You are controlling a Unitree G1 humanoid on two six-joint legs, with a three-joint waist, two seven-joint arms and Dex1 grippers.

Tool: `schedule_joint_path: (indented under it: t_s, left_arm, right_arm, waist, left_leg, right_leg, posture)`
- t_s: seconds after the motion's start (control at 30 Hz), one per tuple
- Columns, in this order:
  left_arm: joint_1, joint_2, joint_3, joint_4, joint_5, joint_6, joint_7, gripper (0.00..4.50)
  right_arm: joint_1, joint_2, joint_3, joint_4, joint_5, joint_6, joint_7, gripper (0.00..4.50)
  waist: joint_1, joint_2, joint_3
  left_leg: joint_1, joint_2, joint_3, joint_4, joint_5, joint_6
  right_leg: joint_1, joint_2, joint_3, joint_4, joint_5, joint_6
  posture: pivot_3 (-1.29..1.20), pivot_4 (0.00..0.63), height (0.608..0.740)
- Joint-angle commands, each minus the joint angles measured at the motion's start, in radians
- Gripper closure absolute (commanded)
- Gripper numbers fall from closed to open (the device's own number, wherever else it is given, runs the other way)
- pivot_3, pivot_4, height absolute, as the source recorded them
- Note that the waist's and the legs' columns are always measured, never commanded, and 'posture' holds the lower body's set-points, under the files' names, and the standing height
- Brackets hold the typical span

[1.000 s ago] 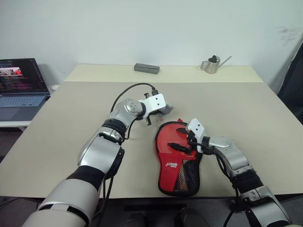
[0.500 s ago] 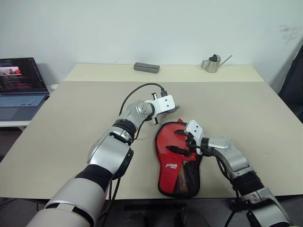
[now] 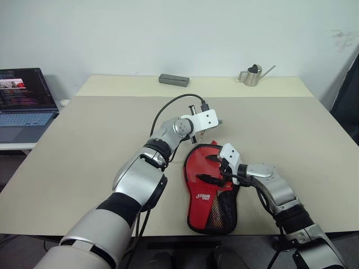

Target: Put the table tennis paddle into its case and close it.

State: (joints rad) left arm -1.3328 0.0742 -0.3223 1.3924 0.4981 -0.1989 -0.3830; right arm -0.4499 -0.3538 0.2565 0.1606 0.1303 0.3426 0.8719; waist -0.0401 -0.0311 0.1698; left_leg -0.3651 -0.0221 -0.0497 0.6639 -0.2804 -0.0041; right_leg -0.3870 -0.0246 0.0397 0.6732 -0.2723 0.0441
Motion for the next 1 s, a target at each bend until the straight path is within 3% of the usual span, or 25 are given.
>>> schedule_joint_path:
  t_s: [0.03,0.63,0.83,1.0]
  left_arm:
    - [-0.067,-0.016,0.006,-0.025,0.002,-0.001,0.05,4.34]
    - [-0.072,-0.098,-0.003,-0.02,0.025,0.017,0.068,4.34]
    - [-0.047,-0.107,0.014,-0.018,0.002,0.041,-0.009,4.34]
    - [-0.037,-0.092,0.015,-0.02,0.002,0.039,-0.014,2.65]
  right_arm:
    - [0.06,-0.005,0.091,0.059,-0.056,0.072,0.009,0.0]
    - [0.062,0.01,0.096,0.047,-0.057,0.078,-0.007,0.0]
    - [0.064,0.012,0.091,0.038,-0.053,0.086,-0.014,0.0]
    - [0.061,0.012,0.09,0.04,-0.05,0.087,-0.017,0.0]
  waist:
    - [0.0,0.0,0.0]
    - [-0.001,0.0,0.0]
    - [-0.002,0.0,0.0]
    - [-0.003,0.0,0.0]
  left_leg:
    - [0.0,0.0,0.0,0.0,0.0,0.0]
    - [0.0,0.0,0.0,-0.001,0.0,0.0]
    - [0.0,0.0,0.0,-0.001,0.0,0.0]
    - [0.0,0.0,0.0,-0.001,0.0,0.0]
  right_leg:
    - [0.0,0.0,0.0,0.0,0.0,0.0]
    - [0.0,0.0,0.0,0.0,0.0,0.0]
    - [0.0,0.0,0.0,0.0,0.0,0.0]
    - [0.0,0.001,0.0,0.0,0.0,0.0]
  posture:
    - [0.0,0.15,0.74]
    - [0.0,0.15,0.74]
    - [0.0,0.15,0.74]
    - [0.0,0.15,0.74]
